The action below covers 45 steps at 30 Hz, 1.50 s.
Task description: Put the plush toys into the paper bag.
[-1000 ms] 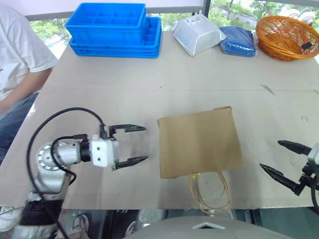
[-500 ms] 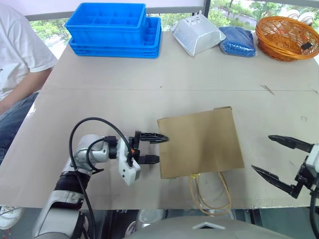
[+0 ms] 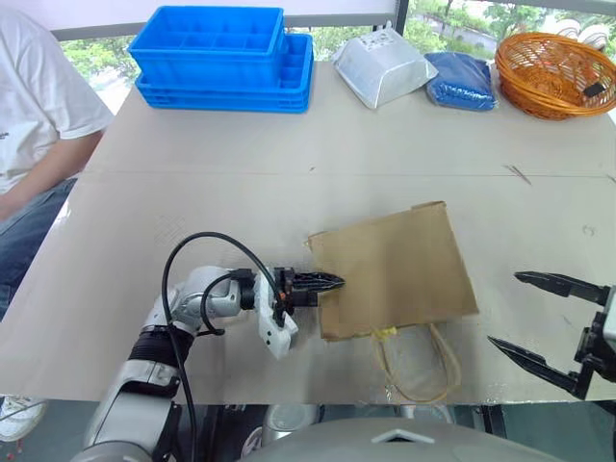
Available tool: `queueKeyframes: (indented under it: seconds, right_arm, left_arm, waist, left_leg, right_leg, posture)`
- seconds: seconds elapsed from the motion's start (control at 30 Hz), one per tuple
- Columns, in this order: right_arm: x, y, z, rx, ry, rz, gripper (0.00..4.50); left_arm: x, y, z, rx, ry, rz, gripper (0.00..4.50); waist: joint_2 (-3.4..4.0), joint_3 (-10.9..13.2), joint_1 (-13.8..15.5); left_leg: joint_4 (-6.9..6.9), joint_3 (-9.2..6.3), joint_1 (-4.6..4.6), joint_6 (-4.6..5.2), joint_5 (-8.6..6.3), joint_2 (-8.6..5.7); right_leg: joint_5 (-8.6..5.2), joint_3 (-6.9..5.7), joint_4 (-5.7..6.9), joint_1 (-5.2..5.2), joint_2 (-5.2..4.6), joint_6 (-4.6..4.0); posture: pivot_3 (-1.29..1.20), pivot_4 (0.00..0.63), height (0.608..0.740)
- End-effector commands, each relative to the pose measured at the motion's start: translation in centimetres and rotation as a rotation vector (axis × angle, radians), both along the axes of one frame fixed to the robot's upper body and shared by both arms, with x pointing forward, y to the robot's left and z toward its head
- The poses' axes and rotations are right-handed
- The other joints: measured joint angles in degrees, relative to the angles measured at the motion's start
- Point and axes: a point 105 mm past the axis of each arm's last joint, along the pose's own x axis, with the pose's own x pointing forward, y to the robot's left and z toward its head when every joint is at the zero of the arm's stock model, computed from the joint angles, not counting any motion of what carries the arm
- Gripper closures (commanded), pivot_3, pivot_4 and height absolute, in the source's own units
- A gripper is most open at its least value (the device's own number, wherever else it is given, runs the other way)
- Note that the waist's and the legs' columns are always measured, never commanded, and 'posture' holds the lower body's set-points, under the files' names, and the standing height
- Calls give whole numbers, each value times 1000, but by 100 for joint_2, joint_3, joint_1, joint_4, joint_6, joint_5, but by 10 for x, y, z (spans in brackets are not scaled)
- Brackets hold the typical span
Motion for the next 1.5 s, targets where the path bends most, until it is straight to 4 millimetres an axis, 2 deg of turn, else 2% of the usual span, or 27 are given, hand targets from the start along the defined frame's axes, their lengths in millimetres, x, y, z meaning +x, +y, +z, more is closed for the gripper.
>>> queueKeyframes:
  seconds: [0.03,0.07,0.17,0.37,0.43,0.5,0.57,0.7,0.87,1.0,1.2,1.3,1.4,1.5]
  right_arm:
    - [-1,0,6,-10,-51,5,0]
    - [0,0,7,4,-63,0,0]
    - [4,-1,12,55,-92,-17,0]
    - [9,-7,17,93,-119,-42,0]
    - [12,-8,15,95,-121,-44,0]
    - [14,-8,13,97,-121,-39,0]
    - [16,-3,10,104,-119,-20,0]
    - [17,3,6,111,-111,-3,0]
    - [19,9,-3,115,-100,2,0]
    - [22,15,-6,125,-102,9,0]
    - [29,22,-13,134,-102,19,0]
    - [31,25,-14,137,-105,29,0]
    - [35,27,-14,141,-109,34,0]
    - [36,28,-13,145,-112,40,0]
  left_arm:
    - [6,-1,22,-178,205,78,4391]
    - [11,5,32,-231,405,126,4391]
    - [17,15,51,-307,807,134,4391]
    - [52,46,98,-428,1221,164,4391]
    - [62,53,100,-426,1285,200,4391]
    - [71,59,86,-382,1255,272,4391]
    - [72,67,62,-270,1222,345,4391]
    - [82,64,70,-287,1170,351,4391]
    - [88,69,65,-241,1086,391,4391]
    - [92,73,60,-171,947,405,4391]
    - [87,74,52,-27,804,382,4391]
    - [93,71,54,-39,762,398,4391]
    - [95,71,43,27,704,423,4391]
    - [101,68,46,-21,684,442,4391]
  waist:
    - [1,0,-6]
    - [-3,2,-21]
    - [-6,9,-39]
    - [1,12,-22]
    - [0,12,-25]
    - [2,11,-34]
    - [2,11,-55]
    - [-11,16,-10]
    - [-14,14,-5]
    - [-14,14,-15]
    - [-15,13,-15]
    - [-16,13,-8]
    - [-16,12,-13]
    - [-16,11,-7]
  left_leg:
    - [0,0,-1,0,0,0]
    - [0,0,0,0,0,1]
    - [0,-8,-3,-2,-1,15]
    - [3,-8,-3,-1,0,10]
    - [3,-7,-5,-1,-1,5]
    - [3,-3,-2,4,-3,1]
    - [2,3,1,5,-4,-1]
    - [2,-2,-4,4,-4,1]
    - [6,-1,-7,5,-4,-2]
    - [5,0,-5,5,-4,0]
    - [5,0,-5,5,-5,0]
    - [6,-1,-5,5,-5,0]
    - [6,1,-5,5,-5,-1]
    - [6,0,-4,5,-5,-1]
  right_leg:
    - [0,0,0,0,-2,0]
    - [-1,0,1,0,-3,1]
    - [-2,-10,6,-5,-15,-3]
    - [-29,-8,12,-4,26,6]
    - [-33,-5,9,-4,26,16]
    - [-33,0,9,-3,26,20]
    - [-31,6,9,-3,26,20]
    - [-24,7,8,-5,30,-7]
    - [-25,8,4,-4,22,-9]
    - [-23,8,5,-4,23,-9]
    - [-22,8,5,-4,20,-7]
    - [-20,6,5,-4,21,-5]
    - [-15,7,5,-4,21,4]
    - [-12,7,5,-4,21,9]
  posture:
    - [0,150,740]
    - [0,150,740]
    - [0,150,740]
    - [0,150,740]
    - [0,150,740]
    - [0,150,740]
    - [0,150,740]
    - [0,150,740]
    - [0,150,740]
    - [0,150,740]
    - [0,150,740]
    - [0,150,740]
    - [0,150,740]
    - [0,150,740]
